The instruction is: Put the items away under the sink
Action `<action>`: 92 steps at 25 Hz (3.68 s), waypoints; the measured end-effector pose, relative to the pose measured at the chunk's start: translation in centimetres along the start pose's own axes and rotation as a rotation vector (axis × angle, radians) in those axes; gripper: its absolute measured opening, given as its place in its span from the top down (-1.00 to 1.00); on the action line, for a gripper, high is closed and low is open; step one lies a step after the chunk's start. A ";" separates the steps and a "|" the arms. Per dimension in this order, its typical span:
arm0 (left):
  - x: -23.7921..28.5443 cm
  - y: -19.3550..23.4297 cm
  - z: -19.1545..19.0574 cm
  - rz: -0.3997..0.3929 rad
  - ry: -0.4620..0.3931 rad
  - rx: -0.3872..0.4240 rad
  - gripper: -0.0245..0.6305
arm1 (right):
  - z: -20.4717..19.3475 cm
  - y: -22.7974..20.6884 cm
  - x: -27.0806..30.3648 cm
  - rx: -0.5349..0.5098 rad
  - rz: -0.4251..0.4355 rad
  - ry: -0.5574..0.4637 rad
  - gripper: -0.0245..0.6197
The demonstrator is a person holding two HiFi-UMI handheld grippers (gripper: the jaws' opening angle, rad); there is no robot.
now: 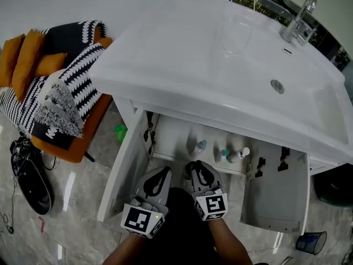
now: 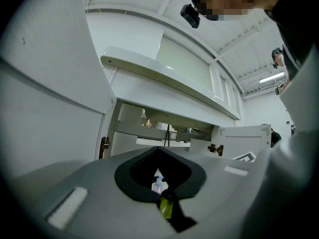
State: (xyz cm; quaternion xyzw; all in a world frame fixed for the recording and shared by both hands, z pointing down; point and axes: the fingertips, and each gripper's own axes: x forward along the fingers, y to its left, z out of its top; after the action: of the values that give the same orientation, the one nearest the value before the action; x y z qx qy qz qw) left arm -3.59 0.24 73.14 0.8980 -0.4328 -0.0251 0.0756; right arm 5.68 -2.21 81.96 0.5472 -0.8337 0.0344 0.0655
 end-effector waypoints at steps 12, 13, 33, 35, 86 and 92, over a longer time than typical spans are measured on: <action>1.1 -0.3 -0.5 -0.040 0.007 -0.008 0.90 | -1.2 -0.3 5.4 -0.012 -0.003 -0.008 0.70; 1.1 -0.3 -0.6 -0.040 0.007 -0.008 0.90 | -1.3 -0.2 5.8 -0.013 -0.002 -0.009 0.71; 0.4 -0.3 -1.3 -0.050 0.057 -0.041 0.90 | -4.3 0.1 10.4 0.002 -0.007 -0.009 0.71; 0.4 -0.2 -1.3 -0.046 0.055 -0.039 0.90 | -4.4 0.0 10.7 0.000 -0.008 -0.010 0.71; -0.4 0.6 -2.0 -0.027 0.064 -0.029 0.90 | -6.2 -1.4 15.0 -0.017 -0.040 -0.021 0.71; -0.3 0.4 -2.0 -0.030 0.059 -0.032 0.90 | -6.4 -1.4 14.8 -0.024 -0.038 -0.027 0.70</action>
State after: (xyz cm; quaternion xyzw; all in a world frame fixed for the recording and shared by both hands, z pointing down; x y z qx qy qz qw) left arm -3.81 0.46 75.16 0.9035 -0.4162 -0.0065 0.1024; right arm 1.63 -15.37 90.41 0.5627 -0.8242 0.0158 0.0616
